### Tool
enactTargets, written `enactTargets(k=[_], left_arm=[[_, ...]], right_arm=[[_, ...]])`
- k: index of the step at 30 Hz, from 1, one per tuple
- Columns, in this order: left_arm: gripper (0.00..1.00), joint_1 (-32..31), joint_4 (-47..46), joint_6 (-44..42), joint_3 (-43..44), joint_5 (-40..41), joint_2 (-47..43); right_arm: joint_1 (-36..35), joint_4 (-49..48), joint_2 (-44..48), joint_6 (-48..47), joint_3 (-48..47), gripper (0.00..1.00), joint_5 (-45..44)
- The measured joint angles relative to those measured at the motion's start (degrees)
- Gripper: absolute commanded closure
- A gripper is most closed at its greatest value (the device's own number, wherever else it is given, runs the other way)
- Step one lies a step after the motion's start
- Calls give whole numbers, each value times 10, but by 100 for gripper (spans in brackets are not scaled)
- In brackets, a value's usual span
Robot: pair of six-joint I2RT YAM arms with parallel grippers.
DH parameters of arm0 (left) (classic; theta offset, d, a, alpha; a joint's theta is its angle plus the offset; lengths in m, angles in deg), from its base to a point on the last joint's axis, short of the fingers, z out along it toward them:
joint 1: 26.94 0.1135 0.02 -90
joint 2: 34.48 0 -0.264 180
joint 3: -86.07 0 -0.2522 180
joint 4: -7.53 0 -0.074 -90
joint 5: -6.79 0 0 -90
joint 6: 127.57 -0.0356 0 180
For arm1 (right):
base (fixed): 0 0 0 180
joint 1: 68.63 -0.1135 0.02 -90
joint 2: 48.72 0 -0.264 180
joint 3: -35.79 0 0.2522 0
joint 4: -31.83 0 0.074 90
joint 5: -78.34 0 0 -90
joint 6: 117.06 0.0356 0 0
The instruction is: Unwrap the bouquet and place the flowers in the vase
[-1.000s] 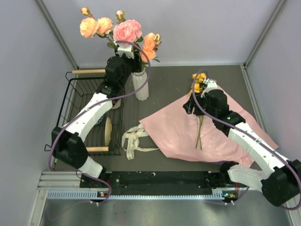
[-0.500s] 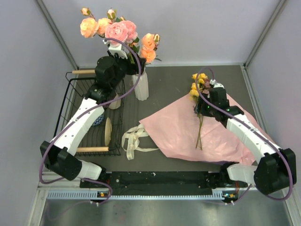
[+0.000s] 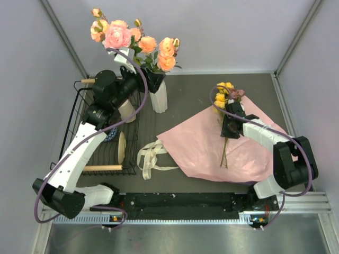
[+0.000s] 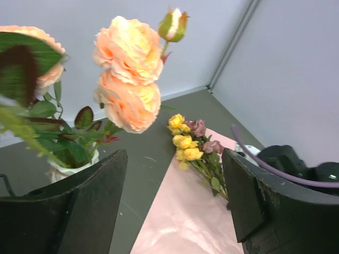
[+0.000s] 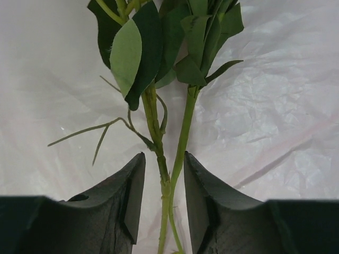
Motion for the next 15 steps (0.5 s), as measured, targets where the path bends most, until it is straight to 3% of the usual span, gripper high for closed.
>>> enactTargets(k=[8, 15], left_arm=[[25, 0, -2, 13, -28, -43, -19], [23, 0, 3, 23, -35, -76, -17]], right_arm=[[0, -11, -35, -11, 0, 99, -12], [0, -16, -7, -20, 0, 100, -26]])
